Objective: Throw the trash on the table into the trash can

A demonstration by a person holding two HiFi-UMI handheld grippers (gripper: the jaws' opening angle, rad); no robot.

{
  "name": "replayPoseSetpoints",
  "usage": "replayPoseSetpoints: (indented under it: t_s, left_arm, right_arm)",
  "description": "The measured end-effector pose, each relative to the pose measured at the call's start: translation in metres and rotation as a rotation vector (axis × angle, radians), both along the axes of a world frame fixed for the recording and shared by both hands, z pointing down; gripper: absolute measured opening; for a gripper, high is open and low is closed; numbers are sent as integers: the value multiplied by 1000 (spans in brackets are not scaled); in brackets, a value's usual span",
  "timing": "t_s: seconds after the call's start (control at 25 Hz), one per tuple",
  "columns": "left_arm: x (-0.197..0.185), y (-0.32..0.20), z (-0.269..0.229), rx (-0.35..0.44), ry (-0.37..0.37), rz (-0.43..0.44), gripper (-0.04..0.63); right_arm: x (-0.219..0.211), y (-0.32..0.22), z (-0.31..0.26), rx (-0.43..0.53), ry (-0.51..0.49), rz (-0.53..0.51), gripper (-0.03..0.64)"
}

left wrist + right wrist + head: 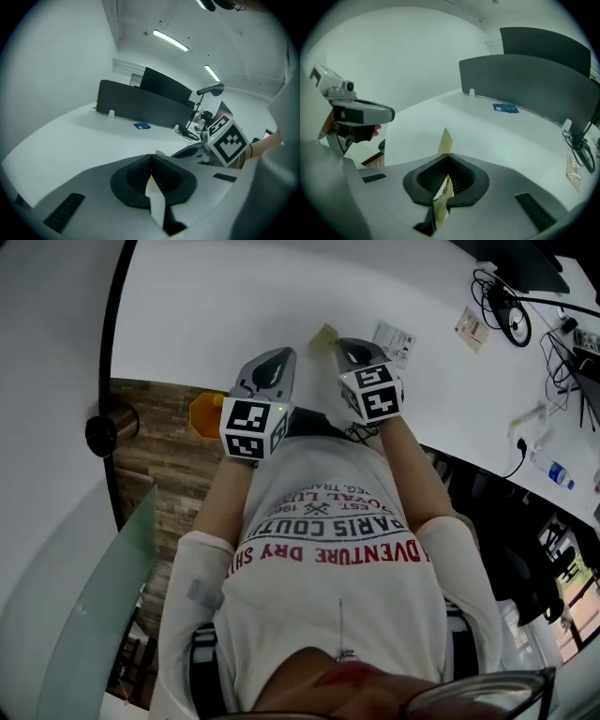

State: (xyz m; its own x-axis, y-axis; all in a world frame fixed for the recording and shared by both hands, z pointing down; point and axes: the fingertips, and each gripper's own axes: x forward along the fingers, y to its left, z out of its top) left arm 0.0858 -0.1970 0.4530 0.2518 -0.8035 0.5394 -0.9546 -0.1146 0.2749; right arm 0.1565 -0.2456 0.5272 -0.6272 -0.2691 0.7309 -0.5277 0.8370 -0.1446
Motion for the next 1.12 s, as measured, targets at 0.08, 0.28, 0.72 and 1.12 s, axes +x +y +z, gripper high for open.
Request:
replayPoseSetpoints:
  t_s: [0.08,0.28,0.72,1.12]
  left_arm:
    - [-18,15,-5,14,-18,-91,23]
    - [-74,73,-8,8,-50,-313,23]
    - [-203,280,14,-38,-25,-831,23]
    - [-253,459,116,-178,121,-1084,23]
  right_arm:
    - [-20,5,-14,13,-38,-72,25]
    - [-86,41,-38,4,-122,-252,25]
    - [-254,237,-35,-42,-128,-773,26]
    - [-323,404,96,-79,69,-992,26]
